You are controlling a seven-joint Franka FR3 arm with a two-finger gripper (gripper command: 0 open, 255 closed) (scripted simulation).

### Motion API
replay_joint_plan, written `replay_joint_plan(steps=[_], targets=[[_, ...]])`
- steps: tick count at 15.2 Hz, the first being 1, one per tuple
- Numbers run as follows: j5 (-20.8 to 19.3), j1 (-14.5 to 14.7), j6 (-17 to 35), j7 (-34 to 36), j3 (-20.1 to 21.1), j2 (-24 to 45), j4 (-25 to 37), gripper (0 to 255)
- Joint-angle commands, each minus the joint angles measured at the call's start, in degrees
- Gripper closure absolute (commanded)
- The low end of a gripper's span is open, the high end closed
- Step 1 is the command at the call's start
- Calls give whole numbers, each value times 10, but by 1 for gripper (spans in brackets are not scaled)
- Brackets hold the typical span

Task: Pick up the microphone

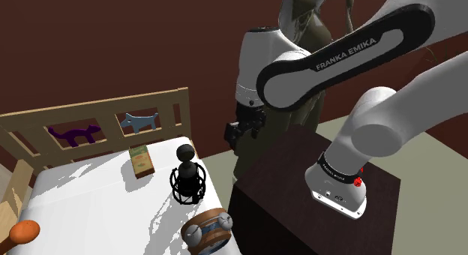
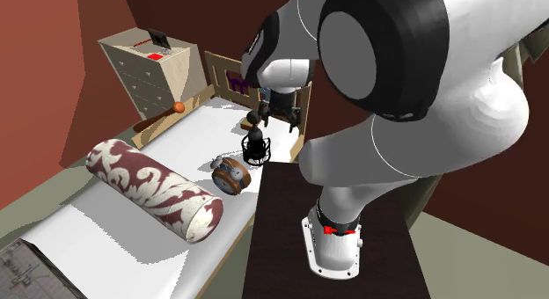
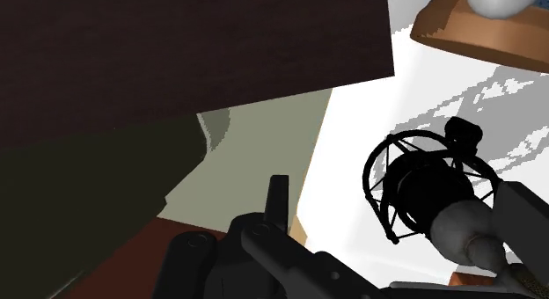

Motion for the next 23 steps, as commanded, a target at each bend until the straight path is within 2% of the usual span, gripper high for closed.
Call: replay_joint_plan(steps=[1,4,6,8,9,10,12,15,18,23], targets=[[6,-3,60,31,33,54,6,0],[-12,-22,147,87,80,143,20,0],[-54,-44,204,142,112,209,33,0],[-142,-70,258,228,134,281,49,0],[-209,-76,281,287,133,319,59,0],[-282,-68,300,351,116,357,71,0],[-405,-16,325,462,51,421,102,0],[-494,92,354,562,-59,497,155,0],[-537,173,376,628,-132,567,213,0],[-556,212,403,650,-174,613,238,0]])
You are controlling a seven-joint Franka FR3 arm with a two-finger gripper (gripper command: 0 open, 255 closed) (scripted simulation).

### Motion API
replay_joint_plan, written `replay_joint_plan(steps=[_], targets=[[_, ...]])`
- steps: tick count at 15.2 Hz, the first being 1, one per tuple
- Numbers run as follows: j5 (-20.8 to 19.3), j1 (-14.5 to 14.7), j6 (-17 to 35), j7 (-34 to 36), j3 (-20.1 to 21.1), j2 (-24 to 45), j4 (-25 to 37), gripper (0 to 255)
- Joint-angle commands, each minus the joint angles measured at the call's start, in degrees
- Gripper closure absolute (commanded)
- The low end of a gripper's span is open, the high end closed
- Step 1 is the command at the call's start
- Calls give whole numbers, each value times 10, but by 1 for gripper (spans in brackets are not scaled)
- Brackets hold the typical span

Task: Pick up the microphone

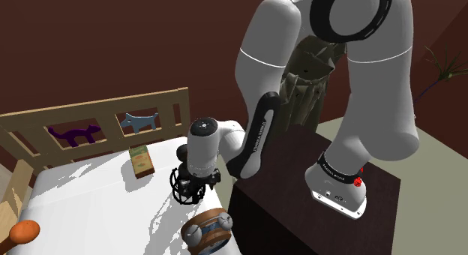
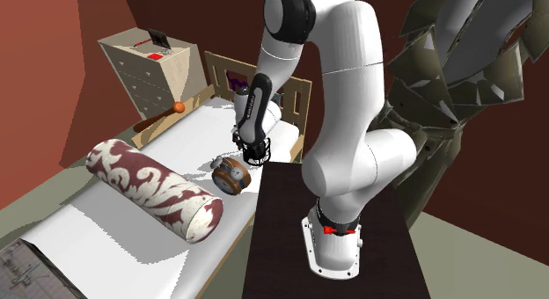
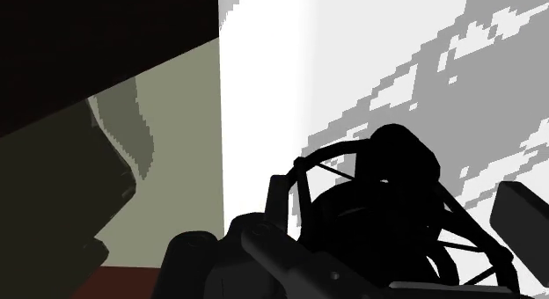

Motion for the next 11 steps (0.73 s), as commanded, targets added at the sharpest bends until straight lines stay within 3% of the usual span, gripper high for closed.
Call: replay_joint_plan(steps=[1,5,6,11], targets=[[-8,14,11,8,-16,20,12,0],[-15,31,26,15,-34,43,22,0],[-15,31,26,15,-34,43,22,255],[-15,32,27,16,-35,44,23,255]])
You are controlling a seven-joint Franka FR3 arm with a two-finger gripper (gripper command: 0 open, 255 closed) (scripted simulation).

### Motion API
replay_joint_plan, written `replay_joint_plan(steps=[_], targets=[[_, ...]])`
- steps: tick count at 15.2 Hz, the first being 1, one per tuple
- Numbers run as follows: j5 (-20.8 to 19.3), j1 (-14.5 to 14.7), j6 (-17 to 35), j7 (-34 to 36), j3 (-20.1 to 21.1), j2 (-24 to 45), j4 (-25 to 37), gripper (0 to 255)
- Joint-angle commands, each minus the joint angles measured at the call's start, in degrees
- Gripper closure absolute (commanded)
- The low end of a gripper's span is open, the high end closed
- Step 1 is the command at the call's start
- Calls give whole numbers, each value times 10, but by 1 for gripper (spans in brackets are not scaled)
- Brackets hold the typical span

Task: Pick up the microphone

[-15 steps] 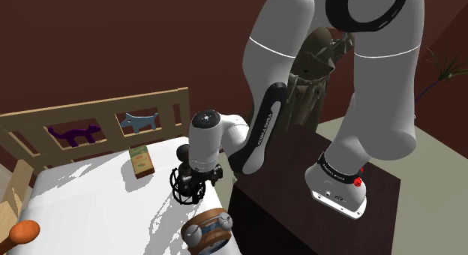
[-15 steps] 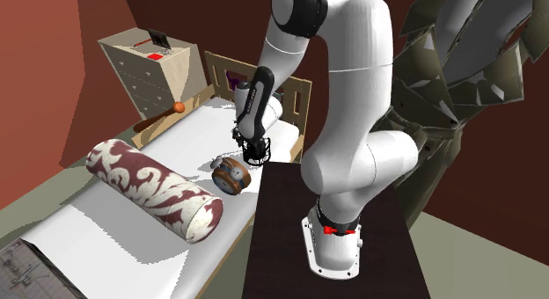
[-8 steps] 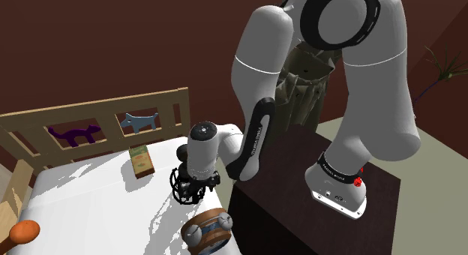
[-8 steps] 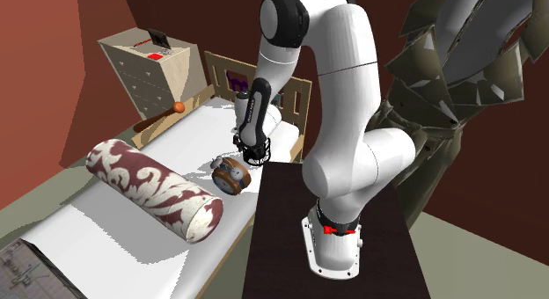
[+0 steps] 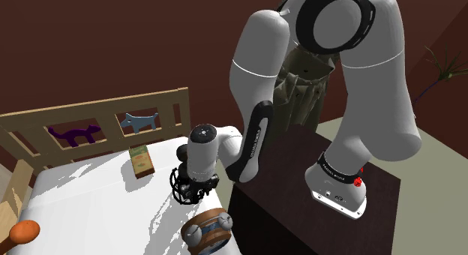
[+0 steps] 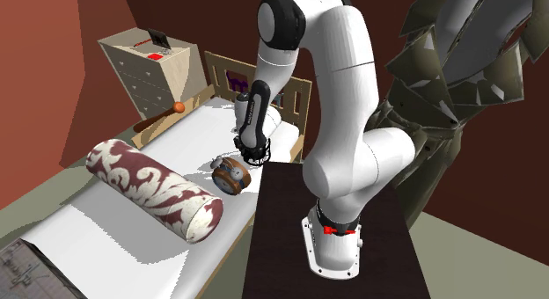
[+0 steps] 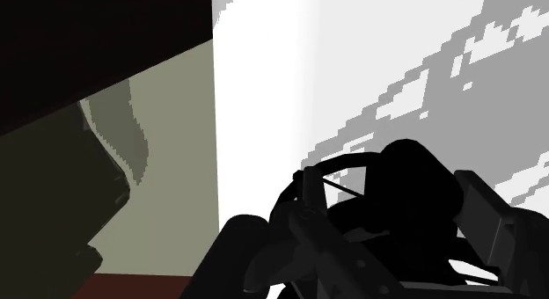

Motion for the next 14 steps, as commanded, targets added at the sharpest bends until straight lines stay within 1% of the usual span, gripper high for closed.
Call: replay_joint_plan(steps=[1,4,9,14], targets=[[0,0,0,0,-1,2,1,255],[0,-1,-1,-1,0,0,0,255],[16,-33,-30,-16,36,-44,-20,255],[40,-69,-60,-37,77,-87,-38,255]])
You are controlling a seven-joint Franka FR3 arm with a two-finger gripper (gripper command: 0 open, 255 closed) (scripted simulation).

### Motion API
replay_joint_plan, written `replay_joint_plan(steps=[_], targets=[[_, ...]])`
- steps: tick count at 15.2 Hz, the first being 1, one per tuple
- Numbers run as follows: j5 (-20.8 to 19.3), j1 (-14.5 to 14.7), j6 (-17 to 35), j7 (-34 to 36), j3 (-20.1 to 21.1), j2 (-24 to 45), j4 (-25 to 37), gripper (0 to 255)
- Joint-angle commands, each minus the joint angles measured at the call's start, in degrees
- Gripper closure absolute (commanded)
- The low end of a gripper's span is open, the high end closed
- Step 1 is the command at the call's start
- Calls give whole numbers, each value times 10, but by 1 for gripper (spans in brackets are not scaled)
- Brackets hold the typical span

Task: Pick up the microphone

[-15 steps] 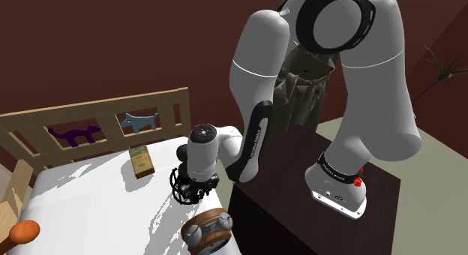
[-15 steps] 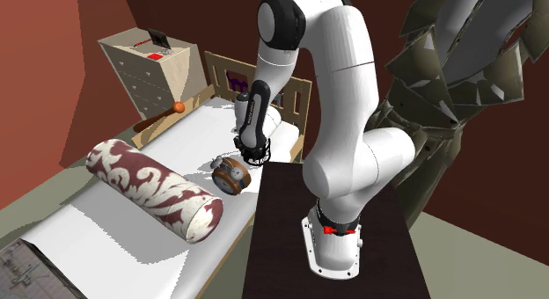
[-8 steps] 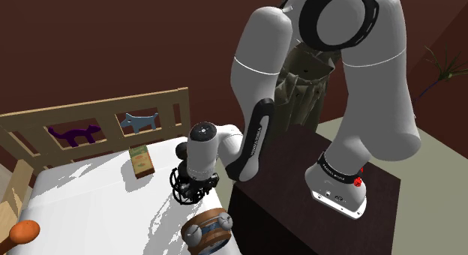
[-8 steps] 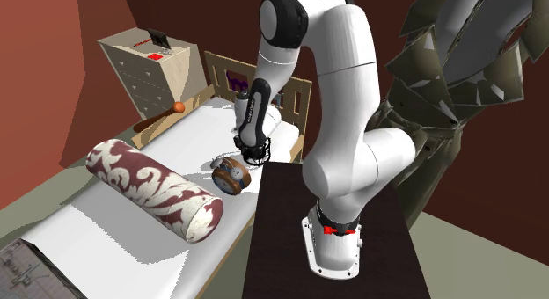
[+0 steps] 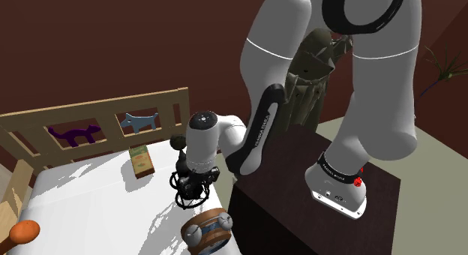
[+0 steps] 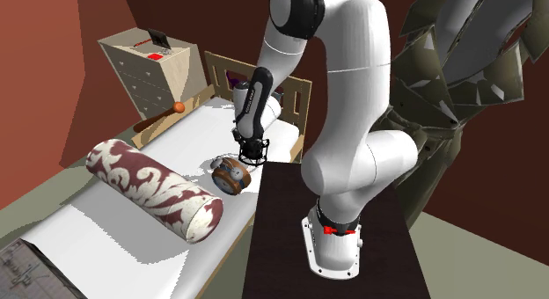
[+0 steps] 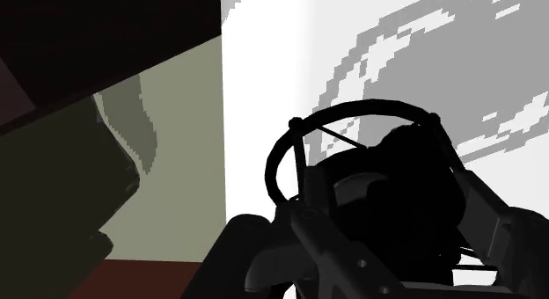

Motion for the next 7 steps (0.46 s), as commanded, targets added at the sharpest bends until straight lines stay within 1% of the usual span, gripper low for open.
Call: replay_joint_plan(steps=[1,5,7], targets=[[11,-13,-12,-8,17,-18,-7,255],[39,-43,-37,-30,53,-52,-19,255],[40,-44,-37,-31,54,-53,-19,255]])
